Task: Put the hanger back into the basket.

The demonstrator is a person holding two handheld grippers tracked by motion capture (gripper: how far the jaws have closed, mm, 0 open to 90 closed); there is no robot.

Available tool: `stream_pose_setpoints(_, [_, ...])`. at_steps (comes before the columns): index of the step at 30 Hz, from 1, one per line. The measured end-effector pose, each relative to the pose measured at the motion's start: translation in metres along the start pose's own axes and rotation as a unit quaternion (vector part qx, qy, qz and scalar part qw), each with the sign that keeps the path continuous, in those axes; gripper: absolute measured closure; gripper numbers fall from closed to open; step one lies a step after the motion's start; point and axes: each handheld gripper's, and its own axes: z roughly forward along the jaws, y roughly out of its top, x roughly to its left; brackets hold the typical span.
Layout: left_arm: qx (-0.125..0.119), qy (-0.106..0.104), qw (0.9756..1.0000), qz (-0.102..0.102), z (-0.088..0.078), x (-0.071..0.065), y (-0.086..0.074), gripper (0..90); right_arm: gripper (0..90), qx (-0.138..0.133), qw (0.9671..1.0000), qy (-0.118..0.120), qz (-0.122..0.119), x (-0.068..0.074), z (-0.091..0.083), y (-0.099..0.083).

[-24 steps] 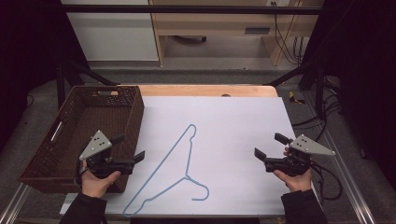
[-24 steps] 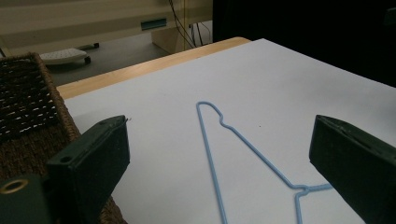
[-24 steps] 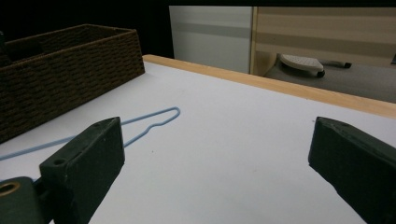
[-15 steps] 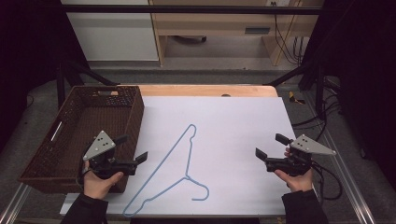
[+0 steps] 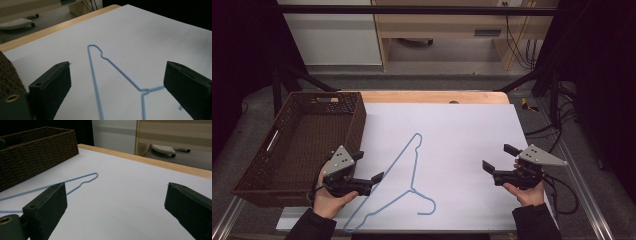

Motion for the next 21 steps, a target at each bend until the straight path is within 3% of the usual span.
stream_pose_setpoints(9, [0.047,-0.023,0.9985,0.017,0.021,-0.017,-0.009,11.4,5.1,0.005,1.0000,0.002,0.002,0.002,0.003,-0.001])
stream_pose_setpoints(16, [0.096,-0.044,0.9936,0.040,0.038,-0.028,-0.017,15.5,5.0,0.012,0.9999,0.004,0.000,0.003,0.005,-0.002])
stream_pose_setpoints(21, [0.132,-0.059,0.9887,0.039,0.049,-0.032,-0.023,18.4,5.0,0.012,0.9999,0.004,0.001,0.004,0.005,-0.002])
